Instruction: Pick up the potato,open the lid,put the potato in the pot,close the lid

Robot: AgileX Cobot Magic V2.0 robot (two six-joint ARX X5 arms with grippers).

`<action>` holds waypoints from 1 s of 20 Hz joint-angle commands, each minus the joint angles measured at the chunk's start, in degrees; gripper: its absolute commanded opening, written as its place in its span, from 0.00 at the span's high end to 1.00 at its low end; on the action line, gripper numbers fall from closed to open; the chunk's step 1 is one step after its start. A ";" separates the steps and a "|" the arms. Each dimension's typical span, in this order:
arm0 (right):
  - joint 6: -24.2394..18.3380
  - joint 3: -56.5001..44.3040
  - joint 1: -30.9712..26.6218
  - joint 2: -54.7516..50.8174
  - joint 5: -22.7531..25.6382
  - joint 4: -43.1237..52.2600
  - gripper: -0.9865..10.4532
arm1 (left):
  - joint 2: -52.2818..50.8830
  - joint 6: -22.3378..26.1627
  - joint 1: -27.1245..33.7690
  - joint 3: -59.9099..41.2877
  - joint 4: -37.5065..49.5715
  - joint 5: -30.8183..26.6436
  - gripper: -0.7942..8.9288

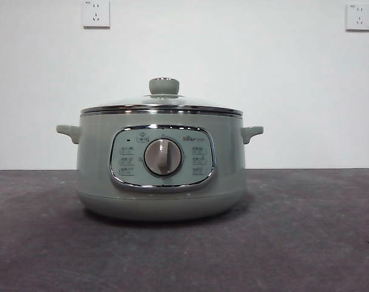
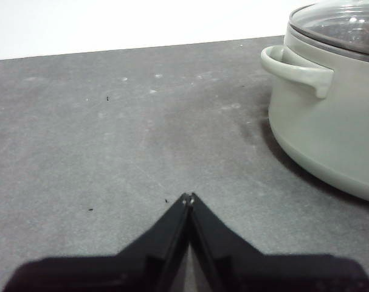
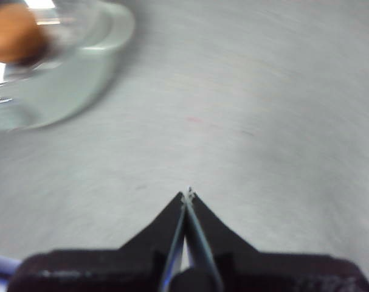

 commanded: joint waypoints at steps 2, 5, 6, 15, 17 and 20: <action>-1.14 -10.19 -12.44 -7.69 0.39 13.38 0.91 | 0.00 0.31 0.15 -0.61 0.35 0.17 0.92; -1.51 -28.11 -21.29 -18.43 0.63 37.33 0.91 | 0.00 0.31 0.15 -0.61 0.35 0.17 0.92; -1.70 -35.87 -23.28 -22.84 0.57 46.40 0.91 | 0.00 0.31 0.15 -0.61 0.33 0.17 0.92; -5.07 -71.25 -26.49 -44.87 -11.63 67.80 0.91 | 0.00 0.31 0.15 -0.61 0.35 0.17 0.92; -5.14 -73.35 -26.45 -46.38 -11.78 67.89 0.91 | 0.00 0.31 0.13 -0.61 0.33 0.20 0.92; -5.62 -75.45 -26.45 -48.37 -11.80 66.97 0.91 | 0.00 0.31 0.15 -0.61 0.33 0.20 0.92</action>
